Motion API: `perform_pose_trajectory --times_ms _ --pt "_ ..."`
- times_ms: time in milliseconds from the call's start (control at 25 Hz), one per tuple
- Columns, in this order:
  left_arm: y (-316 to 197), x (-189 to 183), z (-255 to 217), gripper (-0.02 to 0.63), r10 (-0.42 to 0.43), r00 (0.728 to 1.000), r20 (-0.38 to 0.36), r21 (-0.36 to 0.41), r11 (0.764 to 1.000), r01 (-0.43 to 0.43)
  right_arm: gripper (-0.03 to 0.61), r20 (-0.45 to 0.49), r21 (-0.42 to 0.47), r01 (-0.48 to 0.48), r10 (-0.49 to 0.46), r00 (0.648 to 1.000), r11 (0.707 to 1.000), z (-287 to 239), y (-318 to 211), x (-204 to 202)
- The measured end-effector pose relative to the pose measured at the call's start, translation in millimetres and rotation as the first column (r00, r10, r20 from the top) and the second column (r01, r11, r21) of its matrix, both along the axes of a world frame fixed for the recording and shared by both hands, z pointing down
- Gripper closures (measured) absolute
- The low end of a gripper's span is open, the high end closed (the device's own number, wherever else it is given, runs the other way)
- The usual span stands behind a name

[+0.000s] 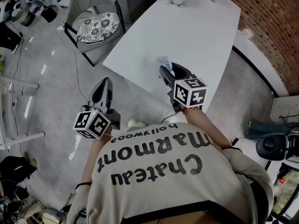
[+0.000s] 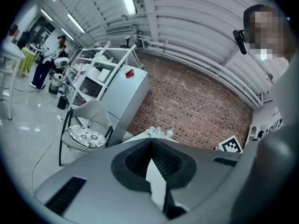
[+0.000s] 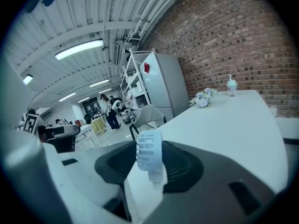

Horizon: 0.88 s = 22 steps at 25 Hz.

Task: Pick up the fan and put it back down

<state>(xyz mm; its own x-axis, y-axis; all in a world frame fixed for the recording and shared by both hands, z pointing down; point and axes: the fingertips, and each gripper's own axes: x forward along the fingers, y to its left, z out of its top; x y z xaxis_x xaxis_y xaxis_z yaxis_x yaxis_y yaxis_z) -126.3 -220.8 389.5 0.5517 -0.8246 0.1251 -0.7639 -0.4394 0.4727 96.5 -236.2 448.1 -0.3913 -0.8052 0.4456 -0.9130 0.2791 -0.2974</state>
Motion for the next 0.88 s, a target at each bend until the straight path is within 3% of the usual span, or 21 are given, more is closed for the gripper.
perform_pose_trajectory --times_ms 280,480,880 --pt "-6 -54 1 0.614 0.011 1.0 -0.006 0.008 1.0 -0.011 0.4 0.0 0.021 0.006 -0.006 1.0 1.0 -3 -6 -58" --pt "-8 -91 1 0.613 -0.003 0.999 0.048 0.039 0.999 0.002 0.4 -0.003 0.032 0.044 -0.044 0.999 0.999 -5 -9 -100" --pt "-2 -154 8 0.613 -0.08 0.996 0.026 0.033 0.996 0.079 0.402 0.005 0.027 0.119 -0.119 0.993 0.993 -5 -21 -168"
